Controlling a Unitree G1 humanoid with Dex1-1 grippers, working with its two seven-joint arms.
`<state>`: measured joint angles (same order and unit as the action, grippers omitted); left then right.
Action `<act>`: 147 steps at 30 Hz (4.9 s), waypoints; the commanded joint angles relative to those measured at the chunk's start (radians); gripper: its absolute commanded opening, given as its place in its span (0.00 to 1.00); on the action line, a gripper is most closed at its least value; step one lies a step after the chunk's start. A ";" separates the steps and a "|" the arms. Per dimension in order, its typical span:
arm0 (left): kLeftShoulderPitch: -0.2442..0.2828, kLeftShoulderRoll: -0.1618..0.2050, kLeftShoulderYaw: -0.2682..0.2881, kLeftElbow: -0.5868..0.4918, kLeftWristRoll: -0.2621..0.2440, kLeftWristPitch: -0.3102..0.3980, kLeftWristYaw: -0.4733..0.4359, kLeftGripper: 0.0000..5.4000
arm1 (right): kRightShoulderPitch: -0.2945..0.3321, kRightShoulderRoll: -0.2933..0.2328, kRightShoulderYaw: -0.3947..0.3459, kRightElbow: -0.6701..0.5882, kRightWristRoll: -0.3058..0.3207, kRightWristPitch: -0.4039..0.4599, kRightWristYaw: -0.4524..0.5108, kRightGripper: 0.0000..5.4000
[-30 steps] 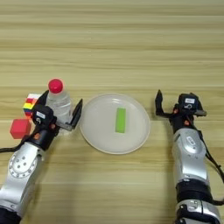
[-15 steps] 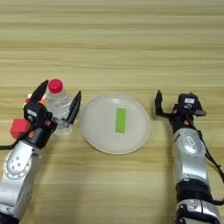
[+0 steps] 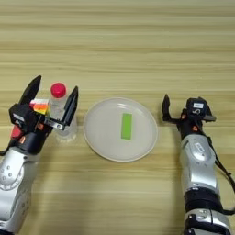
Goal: Move the objects on the table
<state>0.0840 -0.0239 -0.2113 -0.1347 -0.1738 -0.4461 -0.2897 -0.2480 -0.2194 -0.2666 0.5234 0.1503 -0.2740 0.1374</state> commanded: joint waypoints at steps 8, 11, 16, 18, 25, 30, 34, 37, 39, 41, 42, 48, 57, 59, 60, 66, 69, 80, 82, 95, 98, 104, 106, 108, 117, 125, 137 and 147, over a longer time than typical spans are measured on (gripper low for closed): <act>-0.006 0.040 0.175 -0.083 -0.061 0.029 0.066 1.00 | 0.013 0.008 0.014 -0.056 -0.004 -0.005 -0.004 1.00; -0.011 0.054 0.221 -0.090 -0.072 0.035 0.080 1.00 | 0.031 0.014 0.024 -0.103 -0.007 -0.002 -0.002 1.00; -0.031 0.074 0.312 -0.054 -0.035 0.042 0.143 1.00 | 0.072 0.022 0.048 -0.220 -0.008 0.012 0.005 1.00; -0.044 0.082 0.344 -0.019 -0.015 0.052 0.171 1.00 | 0.091 0.025 0.062 -0.272 -0.010 0.020 0.010 1.00; -0.082 0.092 0.403 0.096 -0.001 0.071 0.222 1.00 | 0.149 0.031 0.121 -0.416 -0.019 0.048 0.040 1.00; -0.118 0.113 0.412 0.248 0.072 0.056 0.256 1.00 | 0.204 0.029 0.194 -0.543 0.025 0.078 0.130 1.00; -0.146 0.118 0.410 0.355 0.065 0.035 0.237 1.00 | 0.261 0.015 0.266 -0.648 0.055 0.112 0.220 1.00; -0.159 0.122 0.407 0.395 0.066 0.021 0.234 1.00 | 0.301 -0.005 0.331 -0.716 0.074 0.139 0.300 1.00; -0.167 0.123 0.406 0.421 0.068 0.011 0.233 1.00 | 0.323 -0.020 0.373 -0.749 0.102 0.161 0.363 1.00; -0.173 0.124 0.404 0.440 0.068 0.004 0.232 1.00 | 0.334 -0.032 0.407 -0.772 0.124 0.174 0.417 1.00; -0.176 0.124 0.403 0.446 0.068 0.001 0.232 1.00 | 0.333 -0.036 0.416 -0.778 0.129 0.179 0.433 1.00; -0.186 0.124 0.402 0.468 0.070 -0.011 0.236 1.00 | 0.298 -0.027 0.484 -0.759 0.099 0.196 0.479 1.00; -0.195 0.125 0.401 0.486 0.072 -0.018 0.238 1.00 | 0.216 0.010 0.567 -0.669 0.029 0.201 0.485 1.00; -0.195 0.125 0.400 0.489 0.074 -0.017 0.241 1.00 | 0.204 0.016 0.584 -0.654 0.017 0.201 0.491 1.00; -0.196 0.125 0.400 0.491 0.075 -0.017 0.242 1.00 | 0.198 0.018 0.593 -0.647 0.011 0.200 0.493 1.00; -0.195 0.126 0.399 0.493 0.075 -0.018 0.242 1.00 | 0.159 0.042 0.619 -0.589 -0.018 0.190 0.487 1.00; -0.194 0.125 0.398 0.493 0.076 -0.019 0.242 1.00 | 0.129 0.057 0.618 -0.550 -0.024 0.189 0.480 1.00; -0.181 0.124 0.396 0.463 0.076 -0.016 0.245 1.00 | 0.050 0.113 0.617 -0.436 -0.044 0.167 0.471 1.00; -0.180 0.124 0.395 0.461 0.076 -0.015 0.245 1.00 | 0.039 0.124 0.618 -0.409 -0.050 0.160 0.469 1.00; -0.178 0.125 0.395 0.457 0.075 -0.013 0.246 1.00 | -0.051 0.214 0.609 -0.216 -0.097 0.097 0.417 1.00; -0.178 0.125 0.395 0.455 0.076 -0.012 0.247 1.00 | -0.066 0.230 0.608 -0.192 -0.102 0.087 0.405 1.00; -0.176 0.126 0.396 0.454 0.075 -0.012 0.247 1.00 | -0.083 0.251 0.602 -0.173 -0.108 0.073 0.389 1.00; -0.176 0.126 0.396 0.453 0.075 -0.011 0.247 1.00 | -0.084 0.256 0.601 -0.172 -0.108 0.074 0.388 1.00; -0.175 0.126 0.396 0.453 0.075 -0.011 0.247 1.00 | -0.085 0.259 0.600 -0.170 -0.106 0.076 0.390 1.00; -0.176 0.125 0.396 0.453 0.075 -0.011 0.248 1.00 | -0.080 0.268 0.602 -0.171 -0.107 0.083 0.399 0.84; -0.176 0.125 0.396 0.452 0.075 -0.010 0.249 1.00 | -0.081 0.276 0.601 -0.165 -0.108 0.090 0.396 0.67; -0.175 0.122 0.393 0.451 0.077 -0.010 0.250 1.00 | -0.065 0.283 0.567 -0.259 -0.081 0.106 0.377 0.60; -0.178 0.119 0.391 0.456 0.080 -0.011 0.252 1.00 | -0.052 0.238 0.460 -0.508 -0.036 0.176 0.311 0.60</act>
<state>-0.0950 0.0941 0.1825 0.3233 -0.1017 -0.4589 -0.0430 -0.2855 0.0342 0.2362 0.0767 0.0900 -0.1081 0.4751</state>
